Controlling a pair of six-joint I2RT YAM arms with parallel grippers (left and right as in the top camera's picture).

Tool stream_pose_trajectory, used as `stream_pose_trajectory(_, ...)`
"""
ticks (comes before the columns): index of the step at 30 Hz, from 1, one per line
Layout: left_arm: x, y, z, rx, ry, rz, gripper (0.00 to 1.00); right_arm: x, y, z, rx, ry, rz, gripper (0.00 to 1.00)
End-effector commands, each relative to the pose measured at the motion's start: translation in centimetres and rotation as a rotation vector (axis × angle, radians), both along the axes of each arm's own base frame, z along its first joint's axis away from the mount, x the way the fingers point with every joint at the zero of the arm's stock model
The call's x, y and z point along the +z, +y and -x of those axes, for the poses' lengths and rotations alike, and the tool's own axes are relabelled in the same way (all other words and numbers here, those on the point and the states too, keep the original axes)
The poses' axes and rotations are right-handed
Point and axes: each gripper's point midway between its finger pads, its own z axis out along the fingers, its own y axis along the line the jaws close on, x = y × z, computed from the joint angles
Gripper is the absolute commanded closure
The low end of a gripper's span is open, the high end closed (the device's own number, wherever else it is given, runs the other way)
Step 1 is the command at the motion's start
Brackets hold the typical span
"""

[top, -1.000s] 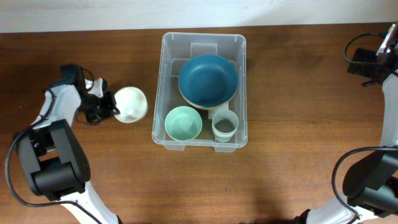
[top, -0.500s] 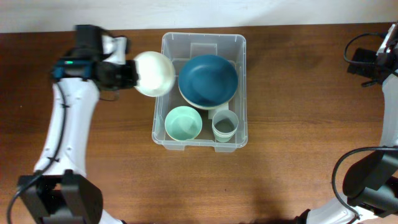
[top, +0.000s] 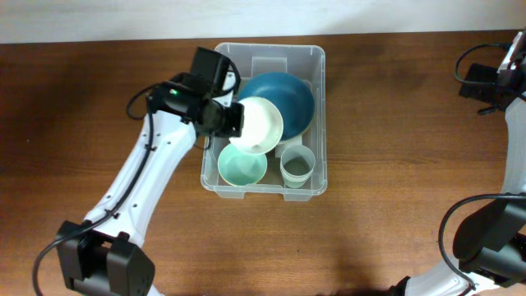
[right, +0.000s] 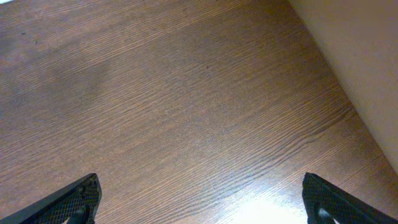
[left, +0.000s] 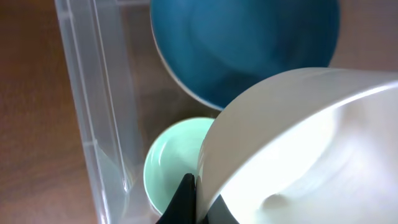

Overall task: Pack container
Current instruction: 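Lift the white bowl and lower it onto the mint-green bowl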

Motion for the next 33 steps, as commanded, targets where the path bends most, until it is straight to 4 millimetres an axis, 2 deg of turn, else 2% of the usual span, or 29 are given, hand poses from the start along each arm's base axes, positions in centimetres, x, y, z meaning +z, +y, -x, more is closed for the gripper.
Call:
stream_pose_trajectory(1,-2.1,1.1,0.6,0.078,0.048,-0.055,0.99,1.7,-0.2,0.2,-0.015,-0.040,0.012,0.01)
stream_pose_trajectory(6,-4.0,1.5,1.6,0.094,0.096,-0.068,0.99,1.7,-0.2,0.2,-0.015,-0.040,0.012,0.01)
stream_pose_trajectory(11,-4.3,1.6,1.8,0.093,0.104,-0.071,0.98,1.7,-0.2,0.2,-0.015,-0.040,0.012,0.01)
stream_pose_trajectory(13,-4.3,1.6,1.9,0.093,0.105,-0.072,0.88,1.7,-0.2,0.2,-0.015,-0.040,0.012,0.01)
stream_pose_trajectory(14,-4.3,1.6,1.9,0.093,0.107,-0.072,0.66,1.7,-0.2,0.2,-0.015,-0.040,0.012,0.01)
stream_pose_trajectory(15,-4.3,1.6,1.9,0.093,0.109,-0.073,0.50,1.7,-0.2,0.2,-0.015,-0.040,0.012,0.01)
stream_pose_trajectory(16,-4.3,1.6,2.0,0.092,0.111,-0.073,0.43,1.7,-0.2,0.2,-0.015,-0.040,0.012,0.01)
stream_pose_trajectory(17,-4.3,1.5,2.1,0.090,0.115,-0.067,0.41,1.7,-0.2,0.2,-0.015,-0.040,0.012,0.01)
stream_pose_trajectory(21,-4.1,1.3,1.8,0.088,0.103,-0.054,0.41,1.7,-0.2,0.2,-0.015,-0.040,0.012,0.01)
stream_pose_trajectory(27,-2.4,0.5,-0.3,0.089,0.008,-0.014,0.41,1.7,-0.2,0.2,-0.015,-0.040,0.012,0.01)
stream_pose_trajectory(28,-2.0,0.3,-0.8,0.089,-0.014,-0.005,0.42,1.7,-0.2,0.2,-0.015,-0.040,0.012,0.01)
stream_pose_trajectory(30,-1.7,0.0,-1.5,0.088,-0.046,0.010,0.53,1.7,-0.2,0.2,-0.015,-0.040,0.012,0.01)
stream_pose_trajectory(33,-1.2,-0.4,-2.2,0.084,-0.079,0.028,0.64,1.7,-0.2,0.2,-0.015,-0.040,0.012,0.01)
